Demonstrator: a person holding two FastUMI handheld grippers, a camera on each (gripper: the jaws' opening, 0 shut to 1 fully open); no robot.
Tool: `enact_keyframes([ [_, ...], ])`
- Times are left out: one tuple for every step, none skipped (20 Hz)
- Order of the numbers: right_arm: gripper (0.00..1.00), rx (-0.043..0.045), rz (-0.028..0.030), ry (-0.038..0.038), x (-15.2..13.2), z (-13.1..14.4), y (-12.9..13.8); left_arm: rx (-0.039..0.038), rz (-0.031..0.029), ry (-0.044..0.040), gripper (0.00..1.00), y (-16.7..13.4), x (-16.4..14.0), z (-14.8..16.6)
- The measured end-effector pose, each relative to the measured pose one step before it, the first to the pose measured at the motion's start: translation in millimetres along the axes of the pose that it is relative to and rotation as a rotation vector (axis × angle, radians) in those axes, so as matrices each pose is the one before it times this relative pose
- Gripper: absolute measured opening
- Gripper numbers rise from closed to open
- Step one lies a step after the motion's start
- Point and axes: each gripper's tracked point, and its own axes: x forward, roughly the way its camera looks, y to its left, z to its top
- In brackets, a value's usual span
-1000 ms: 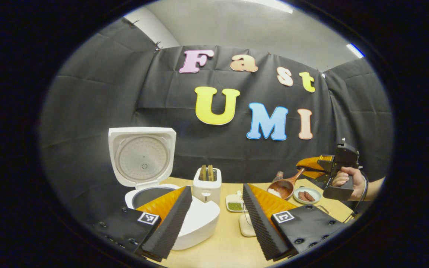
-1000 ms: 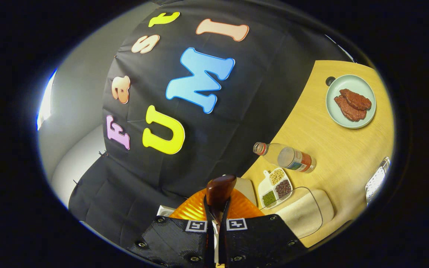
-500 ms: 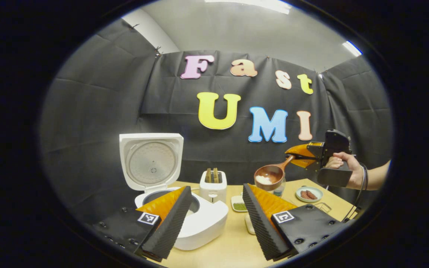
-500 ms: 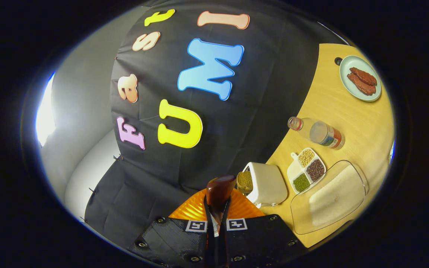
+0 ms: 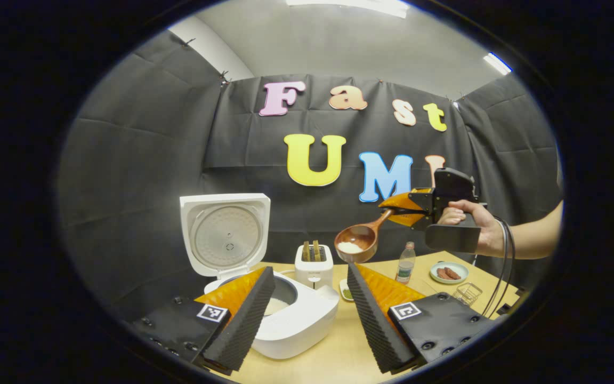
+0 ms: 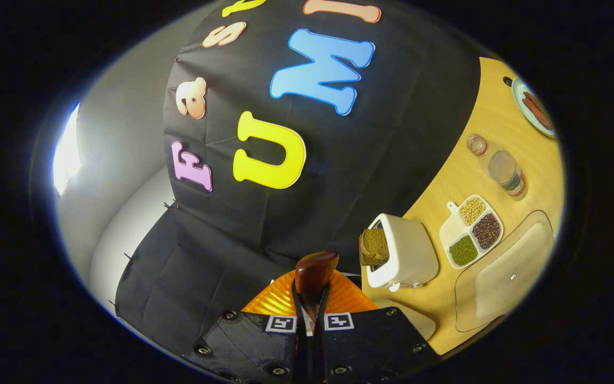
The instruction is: Close the left gripper, press the button to open the rice cooker; take a wooden spoon from the chopstick holder with the right hand, scoop a spoonful of rice and pour it into the rice cooker, then put the wooden spoon back into the chopstick holder.
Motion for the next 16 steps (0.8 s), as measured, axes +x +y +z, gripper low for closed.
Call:
enact_keyframes([
  [0.05,-0.01017,0.0042,0.01296,8.72,-4.16,3.08,0.00051,-0.0005,-0.00265,0.95,1.56,-0.79,0.1],
  [0.05,-0.01035,0.00243,0.01344,6.09,-5.46,2.0,0.00038,0.00208,-0.00222,0.95,2.5,-1.68,-1.72],
  [0.05,-0.01322,0.00251,0.01344,8.22,-4.74,2.79,0.00138,0.00191,0.00017,0.95,2.83,-0.87,-0.66],
  [0.05,-0.01433,0.0046,0.01016,9.18,-5.0,4.97,-0.0005,0.00181,0.00067,0.95,0.85,0.76,-1.55],
  [0.05,-0.01258,0.00369,0.01125,8.13,-4.46,3.41,0.00027,0.00405,0.00133,0.95,3.14,-1.03,-0.86],
  [0.05,-0.01465,0.00419,0.00983,6.89,-4.93,4.29,-0.00194,0.00298,0.00046,0.95,2.16,-3.82,-0.48],
  [0.05,-0.01586,0.00278,0.00947,7.72,-4.24,2.95,-0.00211,-0.00075,-0.00085,0.95,1.87,-1.98,0.34],
  [0.05,-0.01883,-0.0009,0.01142,8.05,-4.66,2.0,-0.0036,-0.0018,0.00185,0.95,-0.28,-0.72,-1.95],
  [0.05,-0.02192,-0.00281,0.01394,9.24,-4.22,1.75,-0.00376,0.00359,0.00205,0.95,1.62,-0.77,-1.42],
  [0.05,-0.02394,-0.00142,0.01632,9.02,-7.85,2.26,-0.00419,0.00337,0.00205,0.93,1.69,-0.45,-1.31],
  [0.05,-0.02388,-0.00076,0.0198,11.17,-6.92,1.13,-0.00358,0.00404,0.00274,0.95,1.19,-0.92,-1.81],
  [0.05,-0.02398,-0.00214,0.02159,10.07,-8.47,2.02,-0.00262,0.00434,0.00283,0.95,2.09,1.9,-1.93],
  [0.05,-0.03029,-0.00342,0.01808,8.83,-5.64,2.43,-0.00162,0.0045,0.00292,0.95,1.84,-0.24,0.07],
  [0.05,-0.03436,-0.00552,0.01195,9.79,-5.9,1.83,0.00111,0.00748,0.00041,0.95,2.17,0.88,0.53],
  [0.05,-0.03653,-0.00396,0.01492,8.37,-7.4,1.17,-0.00067,0.00494,0.0015,0.95,1.86,-1.39,0.71],
  [0.04,-0.0395,-0.00448,0.01611,10.26,-6.81,2.58,-0.00361,0.00482,0.0008,0.95,1.08,-0.41,-1.64],
])
